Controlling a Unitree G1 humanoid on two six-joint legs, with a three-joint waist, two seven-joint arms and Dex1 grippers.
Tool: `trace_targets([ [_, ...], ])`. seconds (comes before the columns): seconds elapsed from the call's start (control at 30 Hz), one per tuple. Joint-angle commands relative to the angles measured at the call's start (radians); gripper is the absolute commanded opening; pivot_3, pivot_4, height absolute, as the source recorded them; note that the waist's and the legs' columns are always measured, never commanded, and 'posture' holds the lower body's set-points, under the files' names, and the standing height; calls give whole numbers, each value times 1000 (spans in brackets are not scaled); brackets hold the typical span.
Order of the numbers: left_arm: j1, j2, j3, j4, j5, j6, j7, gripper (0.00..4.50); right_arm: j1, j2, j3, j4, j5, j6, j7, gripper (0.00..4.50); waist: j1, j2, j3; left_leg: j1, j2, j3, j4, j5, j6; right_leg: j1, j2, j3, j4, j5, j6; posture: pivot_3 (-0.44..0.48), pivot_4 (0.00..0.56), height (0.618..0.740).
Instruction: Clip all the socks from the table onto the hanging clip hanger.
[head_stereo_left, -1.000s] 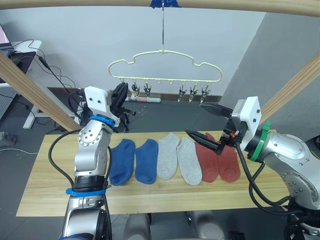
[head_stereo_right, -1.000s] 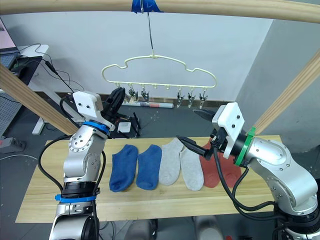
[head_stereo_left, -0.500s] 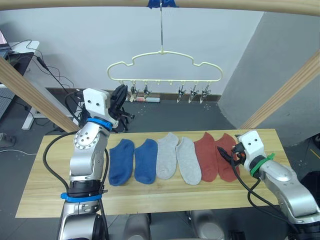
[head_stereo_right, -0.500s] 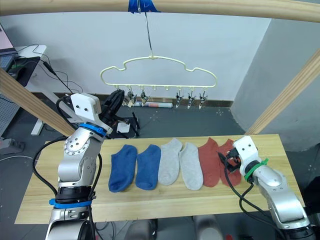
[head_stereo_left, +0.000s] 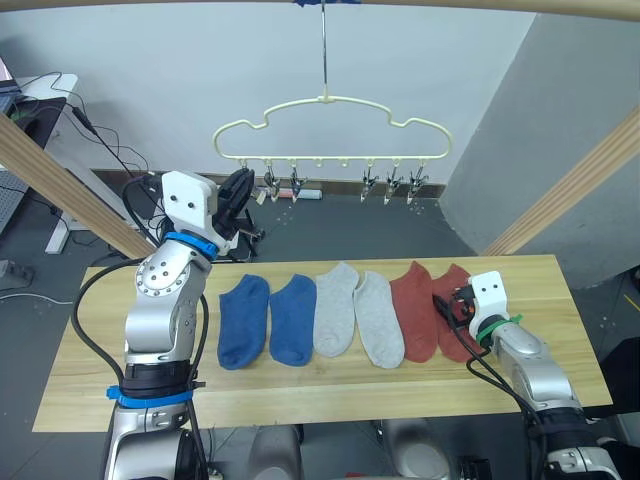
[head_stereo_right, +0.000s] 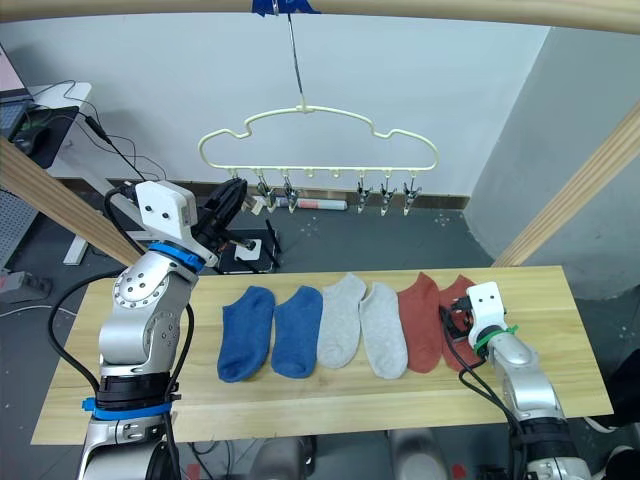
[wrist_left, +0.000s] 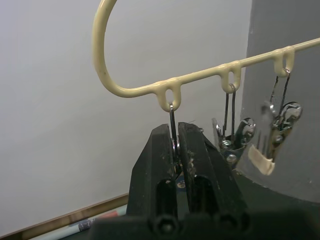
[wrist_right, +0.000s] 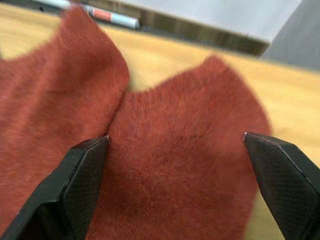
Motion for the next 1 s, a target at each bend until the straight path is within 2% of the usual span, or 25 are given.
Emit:
trace_targets([
  [0.03,5,25,16,-53,-17,10,-14,0,-4,18,-43,64,17,38,-15,3898,1,0,0,0,0,0,0,0,0,0,0,0,0,0,0,-141,339,733],
  [0.23,16,41,27,-68,-30,35,-30,0,9,34,-57,69,1,65,-19,1826,4,0,0,0,0,0,0,0,0,1,0,0,1,0,0,-141,337,733],
  [0.4,18,53,33,-87,-74,80,-55,0,41,8,-32,-1,-30,17,17,61,4,0,0,1,0,0,0,0,0,1,0,0,1,0,0,-144,337,733],
  [0.6,19,81,42,-128,-156,167,-97,0,63,-117,120,-253,-147,-137,161,23,0,2,7,0,0,0,0,0,0,-1,0,0,1,0,1,-148,340,733],
  [0.73,8,92,52,-159,-214,238,-104,0,-43,-135,249,-378,-236,-198,235,23,-7,1,9,-2,0,1,0,1,-1,-5,1,1,3,-1,2,-149,338,733],
  [0.87,-5,96,54,-173,-240,278,-98,0,-194,-56,361,-377,-291,-184,266,23,-2,1,10,-3,0,-1,0,3,-6,-6,1,0,4,0,0,-150,334,733],
  [1.0,-13,91,55,-182,-257,304,-90,0,-318,79,439,-292,-334,-176,240,23,2,0,10,-6,0,-2,0,4,-7,-7,0,-1,3,0,0,-149,330,733],
])
